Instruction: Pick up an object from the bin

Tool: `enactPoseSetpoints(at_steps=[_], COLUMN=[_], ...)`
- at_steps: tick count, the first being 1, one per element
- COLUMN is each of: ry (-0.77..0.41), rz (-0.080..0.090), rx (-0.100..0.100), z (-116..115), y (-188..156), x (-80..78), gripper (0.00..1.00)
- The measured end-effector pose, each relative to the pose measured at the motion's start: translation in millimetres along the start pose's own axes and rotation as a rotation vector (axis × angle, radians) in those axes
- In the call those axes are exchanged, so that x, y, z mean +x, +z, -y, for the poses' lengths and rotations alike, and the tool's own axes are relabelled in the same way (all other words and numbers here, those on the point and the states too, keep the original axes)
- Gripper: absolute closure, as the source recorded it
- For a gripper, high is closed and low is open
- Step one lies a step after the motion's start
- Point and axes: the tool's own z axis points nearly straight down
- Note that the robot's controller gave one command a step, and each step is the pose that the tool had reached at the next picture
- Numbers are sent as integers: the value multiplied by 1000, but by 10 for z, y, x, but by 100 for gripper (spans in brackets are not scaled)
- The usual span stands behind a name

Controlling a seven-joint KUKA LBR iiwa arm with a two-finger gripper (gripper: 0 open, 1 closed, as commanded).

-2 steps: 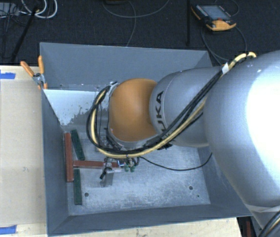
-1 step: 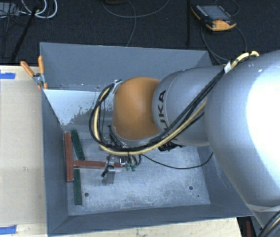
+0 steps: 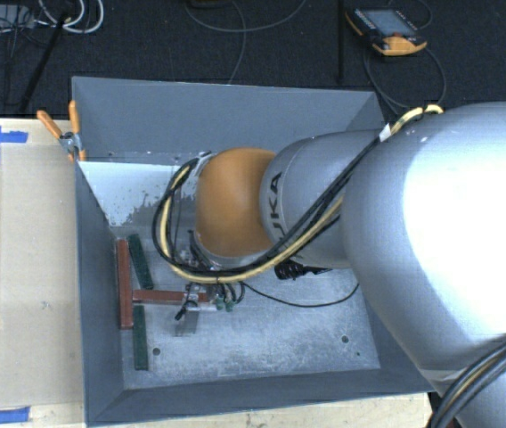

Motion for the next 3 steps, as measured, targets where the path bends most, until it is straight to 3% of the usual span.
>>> enactPoseSetpoints(at_steps=[1,2,3], ry=[1,2,3], rz=[1,2,5], rx=[0,-1,-2], z=[4,4,6], y=[7,-3,-365], x=[1,-6,-15], gripper=[0,100,100])
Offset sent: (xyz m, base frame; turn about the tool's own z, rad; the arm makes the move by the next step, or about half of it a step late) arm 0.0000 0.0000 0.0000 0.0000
